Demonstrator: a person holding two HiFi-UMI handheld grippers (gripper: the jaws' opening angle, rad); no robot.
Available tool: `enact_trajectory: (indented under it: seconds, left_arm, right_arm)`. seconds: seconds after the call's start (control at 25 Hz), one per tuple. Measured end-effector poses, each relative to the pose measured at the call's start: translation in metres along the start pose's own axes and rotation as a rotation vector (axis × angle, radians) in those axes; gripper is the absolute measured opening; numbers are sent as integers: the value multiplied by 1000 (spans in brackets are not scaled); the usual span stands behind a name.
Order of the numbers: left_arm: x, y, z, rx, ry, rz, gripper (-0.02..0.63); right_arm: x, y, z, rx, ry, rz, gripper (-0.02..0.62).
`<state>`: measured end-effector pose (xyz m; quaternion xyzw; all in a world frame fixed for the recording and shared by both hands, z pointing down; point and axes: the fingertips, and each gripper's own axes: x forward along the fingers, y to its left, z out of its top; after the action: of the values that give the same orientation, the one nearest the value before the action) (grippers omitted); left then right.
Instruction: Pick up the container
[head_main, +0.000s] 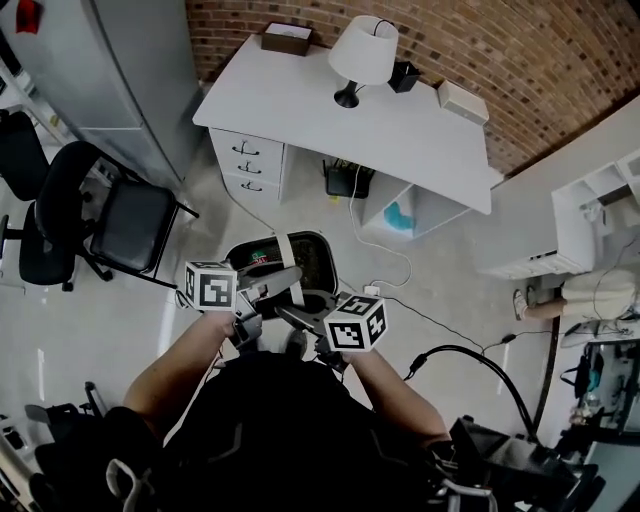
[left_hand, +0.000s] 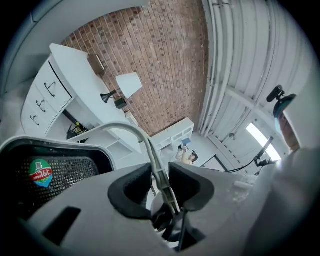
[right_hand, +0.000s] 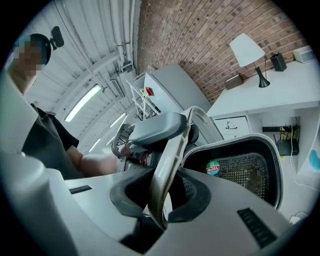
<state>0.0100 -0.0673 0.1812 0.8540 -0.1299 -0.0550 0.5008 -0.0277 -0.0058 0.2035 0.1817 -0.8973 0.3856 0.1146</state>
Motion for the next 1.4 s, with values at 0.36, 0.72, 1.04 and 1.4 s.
enact_trajectory:
  seconds: [0.36,0.72,1.04,1.4]
  left_arm:
    - [-6,-16,18,51,11,20,117]
    - [0,-40,27,82,3,-7,120]
    - [-6,-33,18,110,40,4,120]
    - [-8,-47,14,88,40,-25,118]
  right_arm:
    - [-6,18,23,-50,5,17,54]
    - [-16,27,34,-49,-16,-21,54]
    - [-19,36,32,-52,-28,-40,54]
    - [-17,40,26,-40,-33,-42,54]
